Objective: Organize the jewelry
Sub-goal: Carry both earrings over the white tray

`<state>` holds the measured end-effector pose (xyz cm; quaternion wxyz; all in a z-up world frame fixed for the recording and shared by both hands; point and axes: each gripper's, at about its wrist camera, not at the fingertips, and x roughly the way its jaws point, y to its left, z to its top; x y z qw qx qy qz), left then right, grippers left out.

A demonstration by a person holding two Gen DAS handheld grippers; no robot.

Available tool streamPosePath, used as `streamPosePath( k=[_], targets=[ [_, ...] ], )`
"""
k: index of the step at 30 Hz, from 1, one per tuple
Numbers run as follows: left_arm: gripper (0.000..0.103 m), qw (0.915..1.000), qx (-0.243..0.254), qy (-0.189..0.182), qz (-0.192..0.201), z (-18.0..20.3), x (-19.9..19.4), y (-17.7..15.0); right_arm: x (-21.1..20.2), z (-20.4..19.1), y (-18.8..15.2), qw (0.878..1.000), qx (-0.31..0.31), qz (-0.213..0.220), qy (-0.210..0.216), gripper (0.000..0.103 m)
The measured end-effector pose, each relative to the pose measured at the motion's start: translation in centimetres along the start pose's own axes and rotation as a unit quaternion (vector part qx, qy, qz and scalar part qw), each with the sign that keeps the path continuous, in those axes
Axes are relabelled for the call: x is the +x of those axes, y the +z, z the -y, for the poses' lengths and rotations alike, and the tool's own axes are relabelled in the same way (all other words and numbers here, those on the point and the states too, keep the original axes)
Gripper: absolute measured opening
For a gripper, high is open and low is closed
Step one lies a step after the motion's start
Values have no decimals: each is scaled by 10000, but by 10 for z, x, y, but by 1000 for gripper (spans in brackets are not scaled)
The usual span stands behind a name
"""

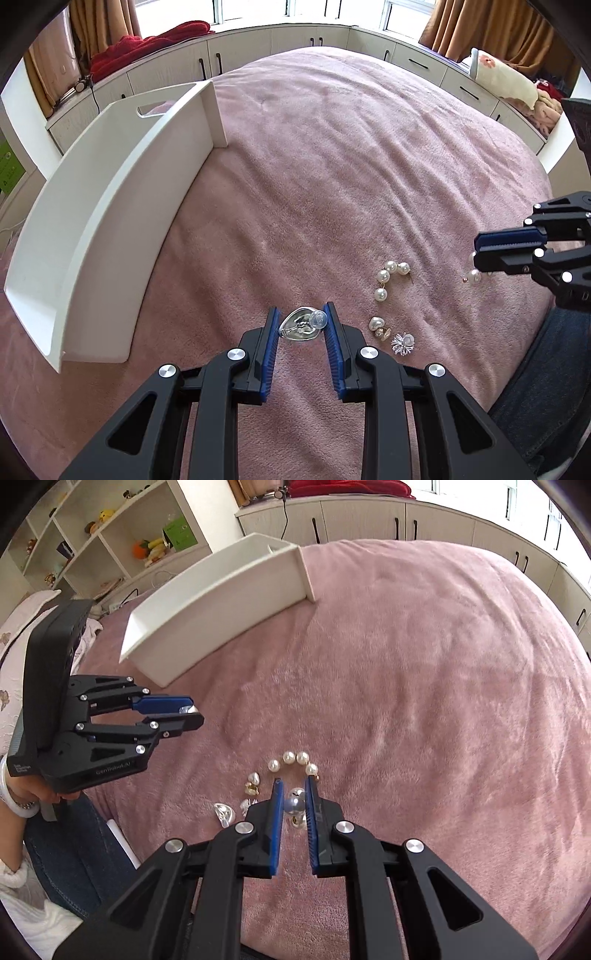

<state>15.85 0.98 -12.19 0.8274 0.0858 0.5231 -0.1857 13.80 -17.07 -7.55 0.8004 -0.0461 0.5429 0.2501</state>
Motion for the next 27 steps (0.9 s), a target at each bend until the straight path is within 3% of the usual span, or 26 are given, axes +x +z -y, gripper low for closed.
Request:
streamPosePath(
  k=[13,20,27],
  targets=[
    [29,9981,91,229,562,-25,-62,33,-38,-22,69,9968,-476,620,-172,12],
    [29,9940,-168,581,907,-64,-97,58,-46,-44,129,9922,-762,969,-161,12],
    [29,9912,-403,850,930,-107,-111,69,-38,-75,177,9885,-1025,1113,-61,12]
  ],
)
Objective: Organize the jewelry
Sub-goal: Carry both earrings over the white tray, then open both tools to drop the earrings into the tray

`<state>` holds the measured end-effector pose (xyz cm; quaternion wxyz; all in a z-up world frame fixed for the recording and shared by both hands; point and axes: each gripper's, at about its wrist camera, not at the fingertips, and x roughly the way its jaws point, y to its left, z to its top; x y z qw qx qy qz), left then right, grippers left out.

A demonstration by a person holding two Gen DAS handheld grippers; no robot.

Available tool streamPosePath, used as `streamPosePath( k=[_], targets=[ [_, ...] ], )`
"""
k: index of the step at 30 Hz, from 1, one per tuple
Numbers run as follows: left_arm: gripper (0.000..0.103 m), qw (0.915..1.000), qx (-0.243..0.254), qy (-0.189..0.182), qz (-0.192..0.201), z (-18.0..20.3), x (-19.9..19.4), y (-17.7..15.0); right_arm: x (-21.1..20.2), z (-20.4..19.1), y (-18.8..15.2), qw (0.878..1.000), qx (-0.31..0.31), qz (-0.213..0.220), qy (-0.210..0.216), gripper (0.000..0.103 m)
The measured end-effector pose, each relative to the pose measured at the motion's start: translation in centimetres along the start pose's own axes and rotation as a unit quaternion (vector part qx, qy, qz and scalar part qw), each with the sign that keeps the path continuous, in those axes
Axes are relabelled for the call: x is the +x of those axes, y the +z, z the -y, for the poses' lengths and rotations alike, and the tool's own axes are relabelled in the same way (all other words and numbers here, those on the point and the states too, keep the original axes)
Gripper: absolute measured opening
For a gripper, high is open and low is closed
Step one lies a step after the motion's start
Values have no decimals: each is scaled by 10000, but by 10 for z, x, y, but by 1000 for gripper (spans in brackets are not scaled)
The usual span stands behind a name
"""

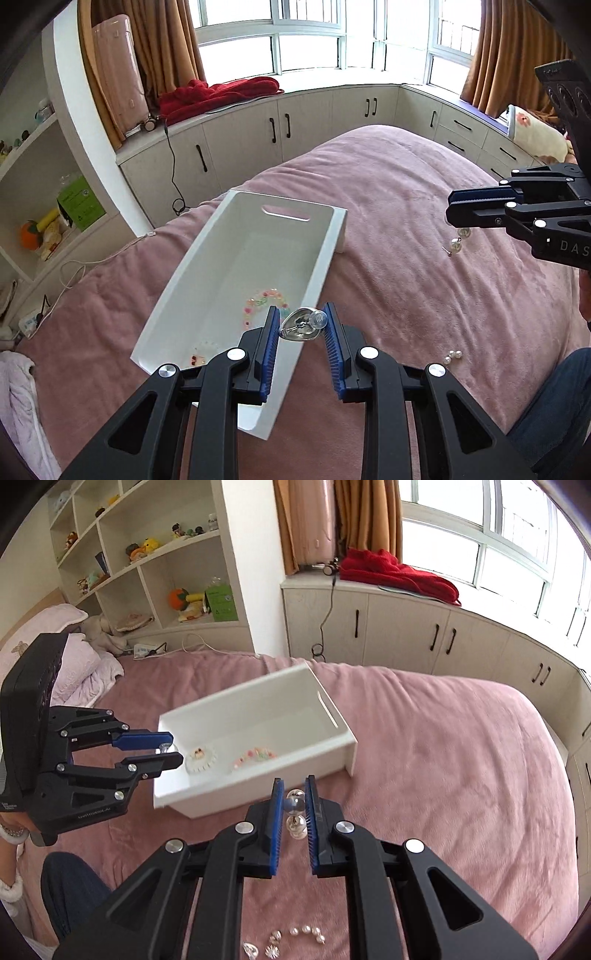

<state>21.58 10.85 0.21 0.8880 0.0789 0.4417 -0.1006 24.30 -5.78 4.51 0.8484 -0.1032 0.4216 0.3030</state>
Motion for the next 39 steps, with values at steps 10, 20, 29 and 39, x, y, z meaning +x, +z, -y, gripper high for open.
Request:
streamPosePath(
  k=[10,20,29,39],
  targets=[
    [29,9984,-441,320,-159,-61,16,4,47,-26,50,9996,-36,44,278,12],
    [29,9920,-985,443,-657,-108,77,-13,131,-40,69,9975,218,-376,555,12],
    [29,9861,-1206,497,-1028,-127,118,-34,189,-47,57,9953,316,-715,570,12],
    [36,9843,-1194,502,-1201,-128,133,-42,206,-45,45,9934,483,-821,634,31]
  ],
)
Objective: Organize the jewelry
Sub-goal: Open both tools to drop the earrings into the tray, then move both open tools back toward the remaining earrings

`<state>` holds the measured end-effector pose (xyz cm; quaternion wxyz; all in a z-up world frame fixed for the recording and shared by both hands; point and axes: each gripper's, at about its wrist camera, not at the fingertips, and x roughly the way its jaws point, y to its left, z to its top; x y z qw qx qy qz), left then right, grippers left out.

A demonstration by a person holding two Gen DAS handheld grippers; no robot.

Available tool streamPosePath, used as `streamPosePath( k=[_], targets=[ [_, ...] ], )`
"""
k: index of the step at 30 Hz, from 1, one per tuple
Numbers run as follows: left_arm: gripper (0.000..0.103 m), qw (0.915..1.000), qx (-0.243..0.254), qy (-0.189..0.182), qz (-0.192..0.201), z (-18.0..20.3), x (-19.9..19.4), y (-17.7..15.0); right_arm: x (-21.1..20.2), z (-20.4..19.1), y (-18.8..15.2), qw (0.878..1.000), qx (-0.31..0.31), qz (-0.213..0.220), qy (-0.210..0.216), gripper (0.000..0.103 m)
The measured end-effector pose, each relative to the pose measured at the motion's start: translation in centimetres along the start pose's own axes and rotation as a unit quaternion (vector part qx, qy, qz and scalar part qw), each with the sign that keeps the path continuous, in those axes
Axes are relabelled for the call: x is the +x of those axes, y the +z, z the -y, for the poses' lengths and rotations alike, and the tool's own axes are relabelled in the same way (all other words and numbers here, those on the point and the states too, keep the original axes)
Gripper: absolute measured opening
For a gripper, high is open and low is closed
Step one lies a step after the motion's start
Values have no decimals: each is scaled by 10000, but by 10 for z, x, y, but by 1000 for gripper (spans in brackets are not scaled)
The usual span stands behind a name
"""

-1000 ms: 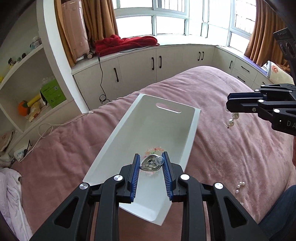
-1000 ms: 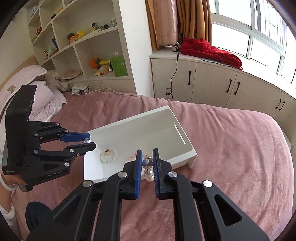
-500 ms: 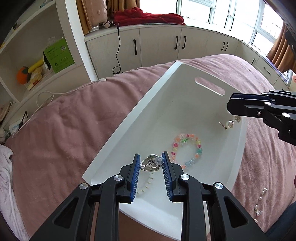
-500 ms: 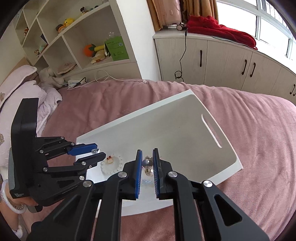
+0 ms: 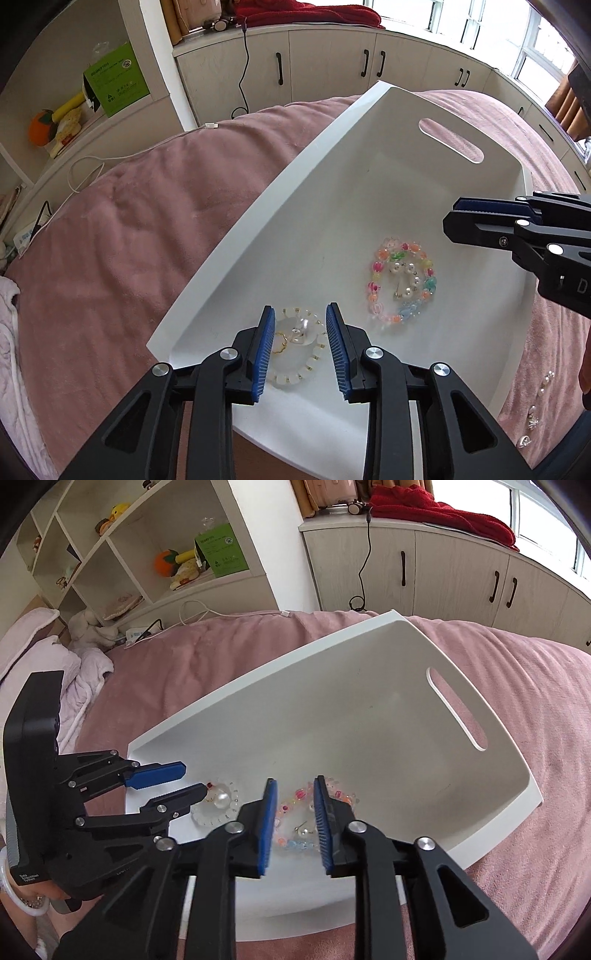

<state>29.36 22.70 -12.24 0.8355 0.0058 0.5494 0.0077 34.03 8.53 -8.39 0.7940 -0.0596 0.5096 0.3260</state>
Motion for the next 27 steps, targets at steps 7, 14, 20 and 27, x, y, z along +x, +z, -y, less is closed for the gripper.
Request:
streamPosePath(
  k=[7,14,20,27],
  targets=[
    [41,9997,200,109,130,12,-11,2,-13,-4,-2,9998,-128,147,-74,45],
    [42,9981,374,154,467,28,-43,5,-48,-9,-4,9984,-303,446,-171,47],
    [43,9946,428,-46,945,41,-90,-6,-100,-10,-17,9938,-485,900,-435,58],
    [51,9862,1060,-168,1263,87,-131,-28,-168,-4,-45,9873,-478,1354,-683,75]
  ],
)
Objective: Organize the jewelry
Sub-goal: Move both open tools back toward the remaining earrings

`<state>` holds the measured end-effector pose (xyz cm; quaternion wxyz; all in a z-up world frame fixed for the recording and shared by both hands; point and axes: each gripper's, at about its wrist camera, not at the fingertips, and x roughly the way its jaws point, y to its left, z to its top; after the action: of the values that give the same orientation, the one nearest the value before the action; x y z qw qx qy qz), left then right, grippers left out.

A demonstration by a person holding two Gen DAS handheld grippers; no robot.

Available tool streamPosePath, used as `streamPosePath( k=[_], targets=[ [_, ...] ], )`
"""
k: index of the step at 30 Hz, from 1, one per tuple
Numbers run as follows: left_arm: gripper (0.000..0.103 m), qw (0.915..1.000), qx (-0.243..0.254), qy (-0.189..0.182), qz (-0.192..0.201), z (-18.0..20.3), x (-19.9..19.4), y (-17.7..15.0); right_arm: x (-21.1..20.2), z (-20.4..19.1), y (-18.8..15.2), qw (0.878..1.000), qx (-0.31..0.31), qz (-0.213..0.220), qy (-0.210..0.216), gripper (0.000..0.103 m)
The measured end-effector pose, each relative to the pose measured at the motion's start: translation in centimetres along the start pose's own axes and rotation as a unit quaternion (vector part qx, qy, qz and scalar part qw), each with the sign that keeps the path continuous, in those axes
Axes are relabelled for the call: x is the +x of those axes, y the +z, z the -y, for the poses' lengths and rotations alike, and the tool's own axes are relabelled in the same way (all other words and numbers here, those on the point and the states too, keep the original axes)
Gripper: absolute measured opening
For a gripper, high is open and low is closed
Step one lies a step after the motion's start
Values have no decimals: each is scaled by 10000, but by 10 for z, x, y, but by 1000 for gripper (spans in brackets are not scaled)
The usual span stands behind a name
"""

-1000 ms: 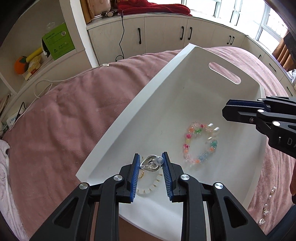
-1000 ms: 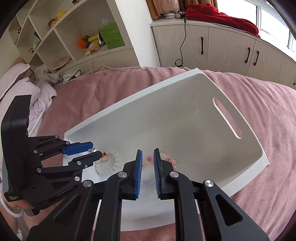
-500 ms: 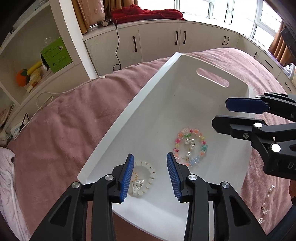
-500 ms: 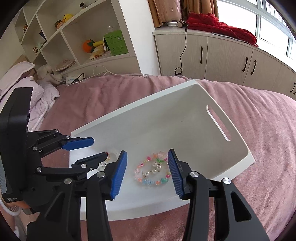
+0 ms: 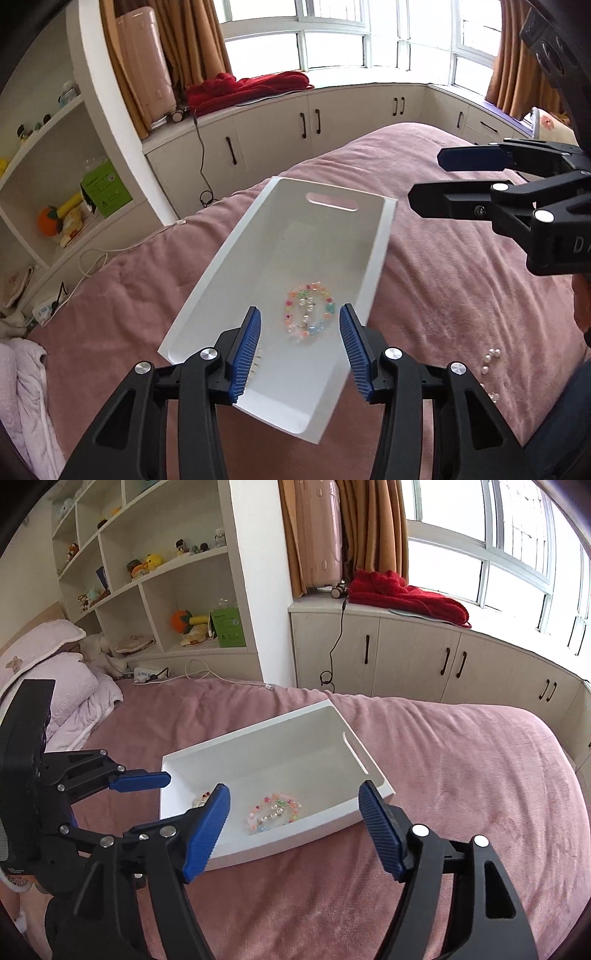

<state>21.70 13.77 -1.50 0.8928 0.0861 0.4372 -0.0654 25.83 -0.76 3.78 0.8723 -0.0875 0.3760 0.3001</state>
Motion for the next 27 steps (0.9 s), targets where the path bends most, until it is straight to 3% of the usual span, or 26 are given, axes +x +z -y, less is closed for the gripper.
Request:
streamPosePath(
  k=[4,8,14,19,27],
  targets=[
    [63,9991,232,-265,251,31,-26,-1,-36,8,-15,9995,-66,191,-235,92],
    [73,9973,486,-397,369,58,-43,-3,-60,19,-31,9990,-29,224,-388,98],
    [84,9946,737,-643,333,94,-57,-19,-75,37,-64,9988,21,54,-481,98],
    [84,9875,959,-1248,-69,123,-36,-48,-72,52,-99,9979,-88,-229,-602,98],
    [84,9744,1401,-1699,-452,155,-15,-79,-53,61,-152,9951,-483,-746,-431,98]
  ],
)
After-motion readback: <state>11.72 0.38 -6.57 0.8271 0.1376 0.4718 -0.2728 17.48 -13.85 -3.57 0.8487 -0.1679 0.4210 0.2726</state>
